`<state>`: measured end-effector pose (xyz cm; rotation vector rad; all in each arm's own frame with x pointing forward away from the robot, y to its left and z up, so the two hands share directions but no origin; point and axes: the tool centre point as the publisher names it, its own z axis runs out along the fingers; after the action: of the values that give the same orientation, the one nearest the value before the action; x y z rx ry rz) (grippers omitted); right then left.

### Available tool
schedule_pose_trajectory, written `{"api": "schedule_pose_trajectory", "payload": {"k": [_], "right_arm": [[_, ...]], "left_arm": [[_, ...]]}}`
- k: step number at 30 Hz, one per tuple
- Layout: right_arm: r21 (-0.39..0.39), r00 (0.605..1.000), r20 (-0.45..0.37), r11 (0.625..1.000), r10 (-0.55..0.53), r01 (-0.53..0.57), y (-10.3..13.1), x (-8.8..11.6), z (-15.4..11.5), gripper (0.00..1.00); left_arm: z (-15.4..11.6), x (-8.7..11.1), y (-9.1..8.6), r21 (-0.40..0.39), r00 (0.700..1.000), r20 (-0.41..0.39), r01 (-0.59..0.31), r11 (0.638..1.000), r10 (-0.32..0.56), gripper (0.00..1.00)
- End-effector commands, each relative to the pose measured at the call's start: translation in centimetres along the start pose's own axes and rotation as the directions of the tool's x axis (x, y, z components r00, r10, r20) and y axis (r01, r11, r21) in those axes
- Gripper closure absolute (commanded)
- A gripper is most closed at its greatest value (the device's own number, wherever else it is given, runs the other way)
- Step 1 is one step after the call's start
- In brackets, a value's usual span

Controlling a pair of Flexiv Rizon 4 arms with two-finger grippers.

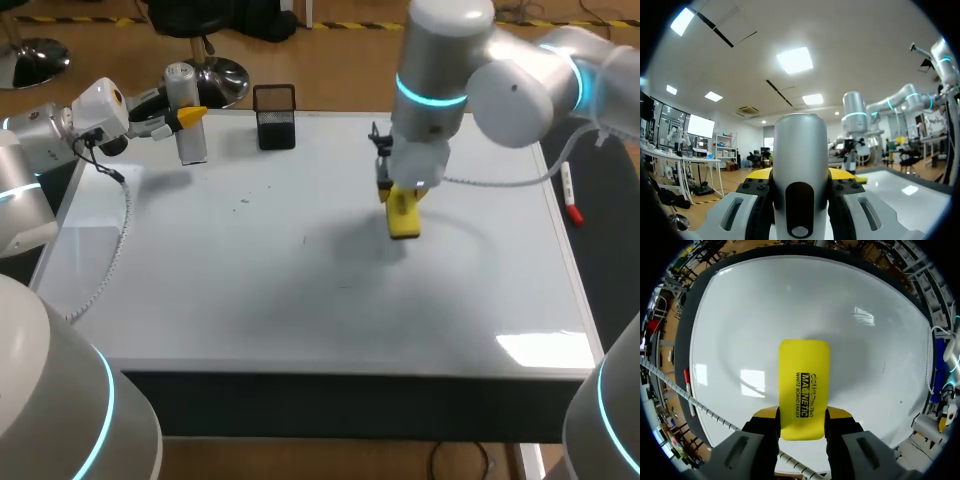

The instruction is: Pick up the inspection probe, press it on each red-marked spot on the whiteboard one by one, put down the probe, pick up the eraser, and wipe off all the red marks.

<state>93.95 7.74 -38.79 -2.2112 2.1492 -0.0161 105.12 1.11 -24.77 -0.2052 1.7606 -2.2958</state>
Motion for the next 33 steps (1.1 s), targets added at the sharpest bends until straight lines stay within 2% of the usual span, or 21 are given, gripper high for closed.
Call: {"api": "schedule_pose_trajectory", "payload": {"k": [1,7,15,19,25,33], "right_arm": [[-0.046,1.0,0.009,0.999,-0.006,0.006,-3.7,0.9,0.1,1.0],[-0.076,1.0,0.014,0.997,-0.004,0.005,-8.4,1.8,0.8,1.0],[-0.113,0.999,0.02,0.993,-0.028,0.03,-14.1,1.0,1.2,1.0],[-0.123,0.999,0.013,0.991,-0.048,0.049,-16.5,-0.3,1.4,1.0],[-0.127,0.997,0.017,0.989,-0.08,0.082,-19.2,-3.3,1.4,1.0],[-0.117,0.993,0.043,0.987,-0.106,0.11,-20.3,-6.8,2.2,1.0]], "left_arm": [[0.1,0.1,-0.1,0.0,1.0,0.002,-0.002,1.0,0.002,1.0],[0.1,0.1,-0.1,0.0,1.0,0.002,-0.002,1.0,0.002,1.0],[0.1,0.1,-0.1,0.0,1.0,0.002,-0.002,1.0,0.002,1.0],[0.1,0.1,-0.1,0.0,1.0,0.002,-0.002,1.0,0.002,1.0],[0.1,0.1,-0.1,0.0,1.0,0.002,-0.002,1.0,0.002,1.0],[0.1,0.1,-0.1,0.0,1.0,0.002,-0.002,1.0,0.002,1.0]]}}
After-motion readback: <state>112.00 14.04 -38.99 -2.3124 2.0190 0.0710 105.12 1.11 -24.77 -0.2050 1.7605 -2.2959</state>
